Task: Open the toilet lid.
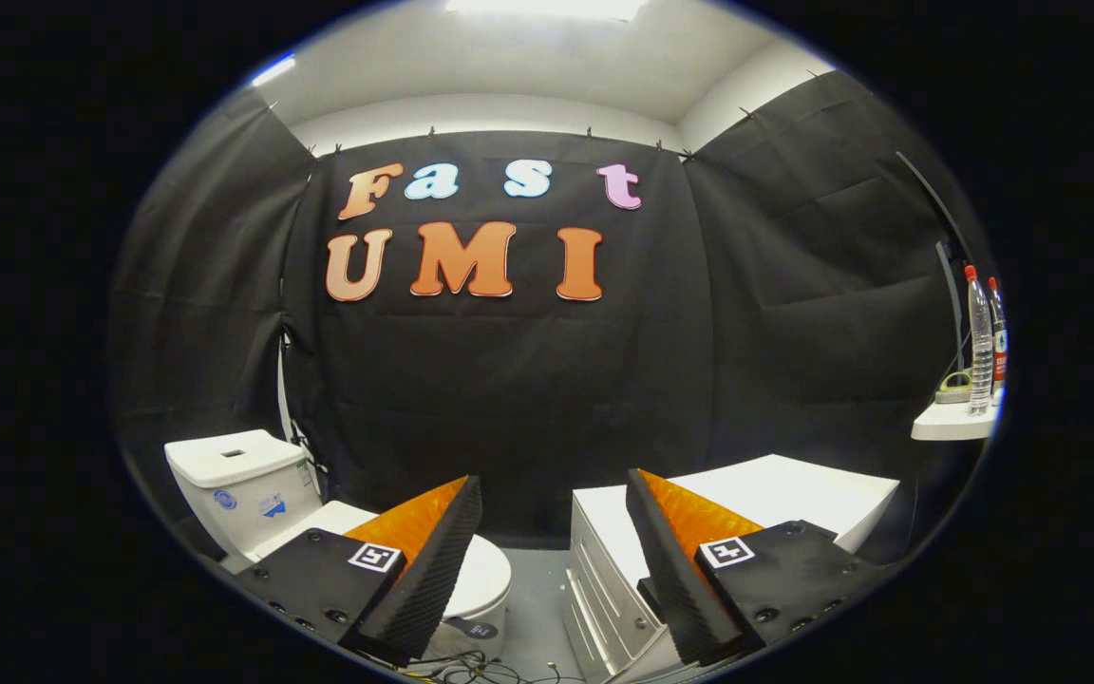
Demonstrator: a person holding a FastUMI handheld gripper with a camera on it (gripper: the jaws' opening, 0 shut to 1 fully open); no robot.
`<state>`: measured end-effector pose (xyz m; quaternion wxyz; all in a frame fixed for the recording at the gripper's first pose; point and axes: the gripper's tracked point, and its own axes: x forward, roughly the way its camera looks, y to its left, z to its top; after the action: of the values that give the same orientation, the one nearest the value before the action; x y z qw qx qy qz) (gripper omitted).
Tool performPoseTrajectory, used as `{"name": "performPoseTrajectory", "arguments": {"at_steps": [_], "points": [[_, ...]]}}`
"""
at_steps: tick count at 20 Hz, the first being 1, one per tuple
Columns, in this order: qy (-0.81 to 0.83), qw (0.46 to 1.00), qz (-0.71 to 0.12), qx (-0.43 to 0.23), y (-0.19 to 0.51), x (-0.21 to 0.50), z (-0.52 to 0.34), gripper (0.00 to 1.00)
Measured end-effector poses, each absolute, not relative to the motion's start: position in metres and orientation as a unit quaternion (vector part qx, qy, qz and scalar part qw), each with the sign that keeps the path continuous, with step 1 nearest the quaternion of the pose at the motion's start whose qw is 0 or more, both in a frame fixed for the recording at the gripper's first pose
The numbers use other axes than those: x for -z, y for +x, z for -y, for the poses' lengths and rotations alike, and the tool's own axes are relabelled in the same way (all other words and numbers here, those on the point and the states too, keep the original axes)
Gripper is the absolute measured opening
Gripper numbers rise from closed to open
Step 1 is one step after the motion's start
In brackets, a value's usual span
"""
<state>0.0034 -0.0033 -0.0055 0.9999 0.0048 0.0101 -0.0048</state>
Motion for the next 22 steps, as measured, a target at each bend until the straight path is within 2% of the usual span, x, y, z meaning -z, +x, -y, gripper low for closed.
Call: {"name": "performPoseTrajectory", "arguments": {"at_steps": [6,11,22], "points": [[0.045,0.998,0.029,0.026,0.021,-0.033,0.0,0.98],[0.066,0.997,0.031,0.04,0.047,-0.015,-0.021,0.99],[0.207,0.973,-0.05,0.087,0.051,0.112,-0.024,0.98]]}}
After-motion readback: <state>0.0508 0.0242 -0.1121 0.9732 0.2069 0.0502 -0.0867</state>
